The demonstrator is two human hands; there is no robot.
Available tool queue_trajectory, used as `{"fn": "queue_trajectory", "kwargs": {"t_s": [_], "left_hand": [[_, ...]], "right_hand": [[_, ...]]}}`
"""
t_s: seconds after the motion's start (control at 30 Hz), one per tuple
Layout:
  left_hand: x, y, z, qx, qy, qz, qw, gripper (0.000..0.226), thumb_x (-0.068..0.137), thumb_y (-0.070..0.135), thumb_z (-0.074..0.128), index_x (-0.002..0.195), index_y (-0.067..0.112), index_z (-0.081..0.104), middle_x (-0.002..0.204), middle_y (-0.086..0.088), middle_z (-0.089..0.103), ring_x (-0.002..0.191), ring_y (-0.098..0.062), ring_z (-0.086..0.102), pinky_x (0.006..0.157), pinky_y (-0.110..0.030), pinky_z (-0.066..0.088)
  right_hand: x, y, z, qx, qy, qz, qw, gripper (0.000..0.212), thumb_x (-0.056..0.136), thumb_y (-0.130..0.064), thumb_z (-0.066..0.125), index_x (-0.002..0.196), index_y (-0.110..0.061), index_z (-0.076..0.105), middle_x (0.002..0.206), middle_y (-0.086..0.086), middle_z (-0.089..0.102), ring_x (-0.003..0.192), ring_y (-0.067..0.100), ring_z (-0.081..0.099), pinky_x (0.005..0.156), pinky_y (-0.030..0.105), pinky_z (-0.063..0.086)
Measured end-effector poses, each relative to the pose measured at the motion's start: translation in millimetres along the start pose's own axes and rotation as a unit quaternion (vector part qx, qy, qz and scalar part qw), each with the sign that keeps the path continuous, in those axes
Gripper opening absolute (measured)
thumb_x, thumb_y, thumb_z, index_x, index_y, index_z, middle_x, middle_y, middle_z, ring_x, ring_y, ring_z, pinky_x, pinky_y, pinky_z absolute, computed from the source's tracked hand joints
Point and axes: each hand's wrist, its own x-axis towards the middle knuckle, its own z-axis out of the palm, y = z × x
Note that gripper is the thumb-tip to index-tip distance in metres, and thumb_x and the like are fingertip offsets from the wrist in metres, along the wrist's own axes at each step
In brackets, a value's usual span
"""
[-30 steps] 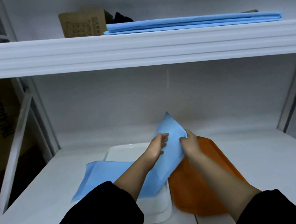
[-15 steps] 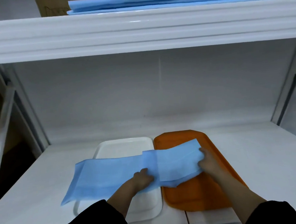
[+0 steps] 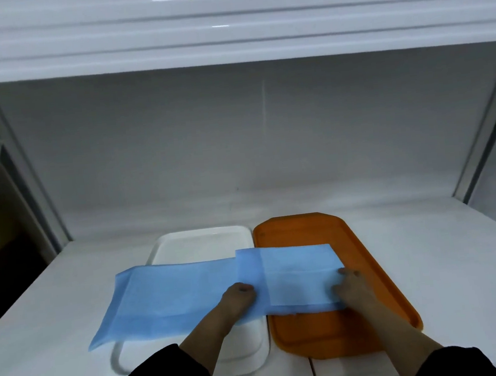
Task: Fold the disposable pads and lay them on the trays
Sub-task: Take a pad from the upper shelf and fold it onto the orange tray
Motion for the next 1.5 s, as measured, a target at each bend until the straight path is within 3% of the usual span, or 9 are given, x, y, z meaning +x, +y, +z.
{"fn": "queue_trajectory", "kwargs": {"t_s": [0.13, 0.23, 0.47, 0.63, 0.83, 0.97, 1.13, 1.27, 1.5], "left_hand": [[0, 4, 1, 0.013, 0.017, -0.026, 0.999, 0.037, 0.098, 0.031, 0.04, 0.126, 0.012, 0.056, 0.131, -0.008, 0.054, 0.119, -0.026, 0.051, 0.102, -0.033, 0.04], [3, 5, 3, -0.009, 0.012, -0.035, 0.999, 0.045, 0.092, 0.041, 0.043, 0.126, 0.014, 0.055, 0.13, -0.008, 0.055, 0.117, -0.026, 0.052, 0.104, -0.037, 0.041], [9, 12, 2, -0.17, 0.031, -0.079, 0.982, 0.034, 0.097, 0.015, 0.048, 0.125, -0.004, 0.051, 0.124, -0.019, 0.055, 0.103, -0.028, 0.052, 0.086, -0.033, 0.043], [2, 10, -1, -0.264, -0.005, -0.143, 0.954, 0.032, 0.087, 0.024, 0.063, 0.11, 0.002, 0.061, 0.088, -0.008, 0.06, 0.085, -0.022, 0.055, 0.079, -0.031, 0.042], [0, 20, 1, -0.392, 0.023, -0.126, 0.911, 0.025, 0.094, 0.017, 0.055, 0.113, 0.001, 0.05, 0.094, -0.011, 0.054, 0.089, -0.026, 0.053, 0.083, -0.037, 0.045], [3, 17, 1, -0.362, 0.069, -0.144, 0.918, 0.048, 0.094, 0.028, 0.054, 0.133, 0.0, 0.044, 0.131, -0.018, 0.047, 0.122, -0.036, 0.044, 0.103, -0.039, 0.036], [2, 20, 1, -0.399, 0.022, -0.138, 0.907, 0.044, 0.094, 0.019, 0.056, 0.131, -0.003, 0.046, 0.124, -0.02, 0.051, 0.114, -0.034, 0.049, 0.1, -0.041, 0.04], [1, 19, -2, -0.387, -0.012, -0.146, 0.91, 0.029, 0.092, 0.019, 0.059, 0.111, -0.001, 0.052, 0.087, -0.015, 0.058, 0.077, -0.027, 0.055, 0.066, -0.034, 0.047], [0, 18, -2, -0.338, -0.01, -0.129, 0.932, 0.039, 0.091, 0.015, 0.062, 0.122, -0.006, 0.054, 0.078, -0.01, 0.056, 0.069, -0.02, 0.051, 0.055, -0.028, 0.04]], "right_hand": [[-9, -12, 9, -0.137, 0.01, 0.004, 0.991, 0.055, 0.091, -0.034, 0.046, 0.142, -0.018, 0.031, 0.15, 0.01, 0.025, 0.139, 0.029, 0.024, 0.111, 0.043, 0.024], [-12, -23, 17, -0.179, -0.019, -0.052, 0.982, 0.053, 0.091, -0.04, 0.045, 0.137, -0.015, 0.038, 0.146, 0.009, 0.034, 0.135, 0.027, 0.03, 0.108, 0.041, 0.029], [-27, -62, 44, -0.098, -0.111, -0.15, 0.978, 0.068, 0.09, -0.045, 0.053, 0.145, -0.014, 0.029, 0.15, 0.007, 0.032, 0.135, 0.024, 0.034, 0.11, 0.04, 0.031], [-35, -77, 48, -0.025, -0.173, -0.181, 0.968, 0.08, 0.086, -0.044, 0.062, 0.149, -0.014, 0.021, 0.152, 0.007, 0.026, 0.137, 0.022, 0.032, 0.11, 0.035, 0.031], [-37, -77, 51, -0.051, -0.15, -0.189, 0.969, 0.087, 0.082, -0.042, 0.067, 0.148, -0.013, 0.019, 0.15, 0.007, 0.028, 0.136, 0.022, 0.032, 0.11, 0.034, 0.033], [-38, -77, 51, -0.077, -0.148, -0.198, 0.966, 0.085, 0.083, -0.04, 0.067, 0.147, -0.013, 0.019, 0.148, 0.009, 0.03, 0.135, 0.024, 0.034, 0.108, 0.035, 0.034], [-36, -77, 52, -0.082, -0.152, -0.195, 0.966, 0.086, 0.081, -0.041, 0.068, 0.147, -0.014, 0.019, 0.148, 0.009, 0.031, 0.134, 0.024, 0.035, 0.108, 0.037, 0.035], [-35, -76, 52, -0.09, -0.151, -0.196, 0.965, 0.084, 0.081, -0.04, 0.069, 0.146, -0.015, 0.022, 0.146, 0.008, 0.033, 0.132, 0.024, 0.037, 0.107, 0.037, 0.036], [-33, -75, 55, -0.111, -0.139, -0.203, 0.963, 0.082, 0.081, -0.041, 0.069, 0.145, -0.015, 0.025, 0.145, 0.008, 0.036, 0.131, 0.024, 0.038, 0.107, 0.038, 0.036]]}}
